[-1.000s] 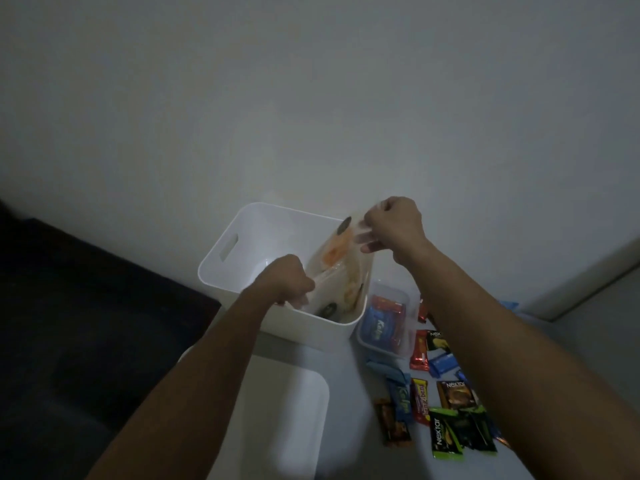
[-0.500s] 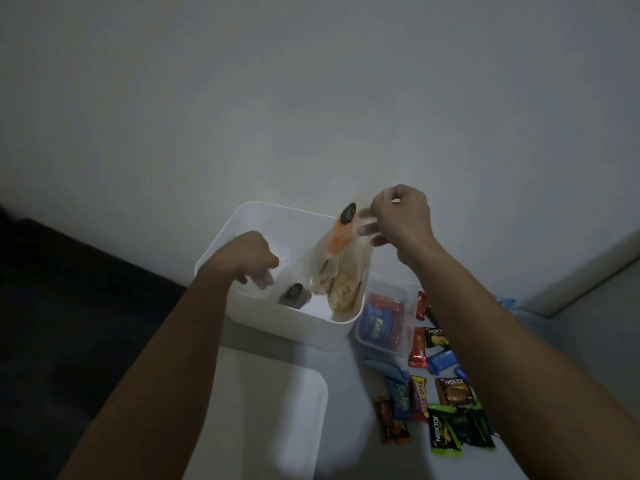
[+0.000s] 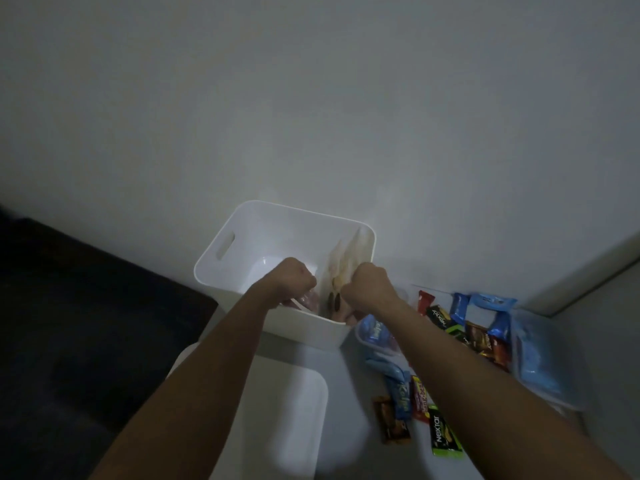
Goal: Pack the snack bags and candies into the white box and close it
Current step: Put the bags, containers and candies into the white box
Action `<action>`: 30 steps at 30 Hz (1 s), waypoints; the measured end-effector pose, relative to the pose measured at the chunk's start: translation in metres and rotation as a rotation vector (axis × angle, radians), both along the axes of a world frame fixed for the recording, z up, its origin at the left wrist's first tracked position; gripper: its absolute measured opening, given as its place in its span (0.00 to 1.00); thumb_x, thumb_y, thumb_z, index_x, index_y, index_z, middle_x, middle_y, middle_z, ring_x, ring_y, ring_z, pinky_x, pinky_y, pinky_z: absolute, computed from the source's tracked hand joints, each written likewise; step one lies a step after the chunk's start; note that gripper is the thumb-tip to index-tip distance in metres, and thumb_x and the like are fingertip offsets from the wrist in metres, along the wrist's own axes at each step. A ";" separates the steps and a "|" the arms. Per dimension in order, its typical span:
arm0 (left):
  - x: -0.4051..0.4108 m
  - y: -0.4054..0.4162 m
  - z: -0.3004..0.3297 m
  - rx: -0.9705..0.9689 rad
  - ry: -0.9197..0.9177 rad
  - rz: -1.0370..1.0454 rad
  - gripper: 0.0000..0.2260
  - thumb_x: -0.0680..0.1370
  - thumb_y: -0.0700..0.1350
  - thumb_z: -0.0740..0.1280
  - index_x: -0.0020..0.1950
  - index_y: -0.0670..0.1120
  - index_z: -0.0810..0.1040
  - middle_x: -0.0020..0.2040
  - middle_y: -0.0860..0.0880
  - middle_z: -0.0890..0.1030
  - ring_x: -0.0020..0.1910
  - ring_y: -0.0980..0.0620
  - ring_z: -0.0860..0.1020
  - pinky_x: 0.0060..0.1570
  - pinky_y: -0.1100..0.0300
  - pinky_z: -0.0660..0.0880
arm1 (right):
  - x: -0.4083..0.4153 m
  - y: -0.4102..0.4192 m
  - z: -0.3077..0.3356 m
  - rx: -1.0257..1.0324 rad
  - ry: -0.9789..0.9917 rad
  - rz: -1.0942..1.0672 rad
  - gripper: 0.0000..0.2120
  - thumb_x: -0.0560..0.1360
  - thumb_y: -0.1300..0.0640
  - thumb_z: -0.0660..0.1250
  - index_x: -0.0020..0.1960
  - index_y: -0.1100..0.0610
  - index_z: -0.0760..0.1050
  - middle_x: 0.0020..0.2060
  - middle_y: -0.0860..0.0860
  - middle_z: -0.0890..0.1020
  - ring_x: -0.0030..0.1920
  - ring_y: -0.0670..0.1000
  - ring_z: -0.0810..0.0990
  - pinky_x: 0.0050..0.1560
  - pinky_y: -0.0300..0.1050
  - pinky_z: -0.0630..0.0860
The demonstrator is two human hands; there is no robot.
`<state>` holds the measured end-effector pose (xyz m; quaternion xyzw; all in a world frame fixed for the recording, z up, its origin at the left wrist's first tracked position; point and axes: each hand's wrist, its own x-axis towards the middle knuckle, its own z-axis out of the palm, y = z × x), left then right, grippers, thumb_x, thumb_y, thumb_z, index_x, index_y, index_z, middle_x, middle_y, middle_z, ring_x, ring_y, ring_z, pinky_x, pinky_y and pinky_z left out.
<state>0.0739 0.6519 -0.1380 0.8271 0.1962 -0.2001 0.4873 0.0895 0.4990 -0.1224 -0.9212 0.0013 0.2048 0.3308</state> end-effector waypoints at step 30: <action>0.054 -0.038 -0.041 -0.163 0.272 -0.248 0.26 0.79 0.36 0.63 0.72 0.52 0.59 0.64 0.42 0.72 0.57 0.42 0.72 0.52 0.35 0.76 | 0.021 -0.032 -0.036 0.219 -0.133 -0.124 0.21 0.72 0.64 0.73 0.61 0.55 0.70 0.45 0.55 0.83 0.39 0.55 0.84 0.40 0.55 0.83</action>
